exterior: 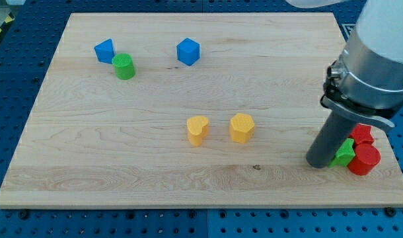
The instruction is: Push the green circle towards center
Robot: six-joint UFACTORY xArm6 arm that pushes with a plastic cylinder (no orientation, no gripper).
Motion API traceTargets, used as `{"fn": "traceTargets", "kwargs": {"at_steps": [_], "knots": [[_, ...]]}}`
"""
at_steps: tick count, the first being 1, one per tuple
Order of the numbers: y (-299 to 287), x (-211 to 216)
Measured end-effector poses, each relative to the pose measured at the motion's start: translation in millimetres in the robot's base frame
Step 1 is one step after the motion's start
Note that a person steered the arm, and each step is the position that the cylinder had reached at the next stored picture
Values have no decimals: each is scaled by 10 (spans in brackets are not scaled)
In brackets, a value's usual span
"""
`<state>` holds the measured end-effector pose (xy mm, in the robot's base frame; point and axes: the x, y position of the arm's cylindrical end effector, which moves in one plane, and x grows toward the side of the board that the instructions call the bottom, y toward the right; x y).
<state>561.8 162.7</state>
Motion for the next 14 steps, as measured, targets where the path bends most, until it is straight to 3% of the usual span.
{"fn": "traceTargets", "kwargs": {"at_steps": [2,3,6,7,9,11,14], "knots": [[-337,-727],[-387,-782],[-3183,-1378],[-3737,-2005],[-3574,-2048],[-2840,-1696],[-2694,-1972]]}}
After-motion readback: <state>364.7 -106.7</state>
